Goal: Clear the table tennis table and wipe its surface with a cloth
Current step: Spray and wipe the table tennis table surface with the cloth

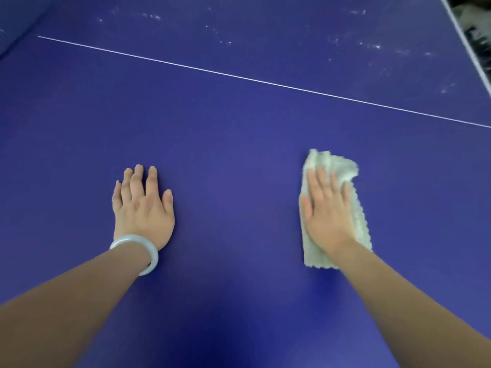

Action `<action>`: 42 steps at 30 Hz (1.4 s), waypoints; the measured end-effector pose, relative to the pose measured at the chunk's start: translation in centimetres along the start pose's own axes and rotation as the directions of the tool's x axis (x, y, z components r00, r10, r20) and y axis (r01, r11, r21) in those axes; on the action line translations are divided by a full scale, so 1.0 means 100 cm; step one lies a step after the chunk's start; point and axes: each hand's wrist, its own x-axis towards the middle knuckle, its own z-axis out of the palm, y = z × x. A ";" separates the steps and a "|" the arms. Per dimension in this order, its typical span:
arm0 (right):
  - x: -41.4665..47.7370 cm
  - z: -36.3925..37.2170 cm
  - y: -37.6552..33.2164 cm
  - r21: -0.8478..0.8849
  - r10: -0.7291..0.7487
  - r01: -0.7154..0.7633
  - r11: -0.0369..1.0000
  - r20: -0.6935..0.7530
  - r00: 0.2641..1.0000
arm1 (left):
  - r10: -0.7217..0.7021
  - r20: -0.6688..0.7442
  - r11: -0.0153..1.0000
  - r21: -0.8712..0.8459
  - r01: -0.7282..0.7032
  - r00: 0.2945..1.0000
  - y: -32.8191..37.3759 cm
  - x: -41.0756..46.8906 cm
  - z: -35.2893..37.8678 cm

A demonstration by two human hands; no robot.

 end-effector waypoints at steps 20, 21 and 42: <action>0.017 0.002 -0.035 0.033 -0.102 0.100 0.994 0.058 0.993 | 0.009 0.004 1.000 -0.001 -0.009 1.000 -0.001 0.000 0.003; 0.008 0.001 -0.037 0.042 -0.174 0.171 0.984 0.082 0.981 | 0.011 0.005 1.000 -0.001 -0.011 1.000 -0.002 0.000 0.003; -0.002 0.018 -0.151 0.040 -0.049 0.046 0.998 0.059 0.997 | 0.118 0.057 0.938 -0.334 -0.093 0.991 -0.036 -0.035 -0.023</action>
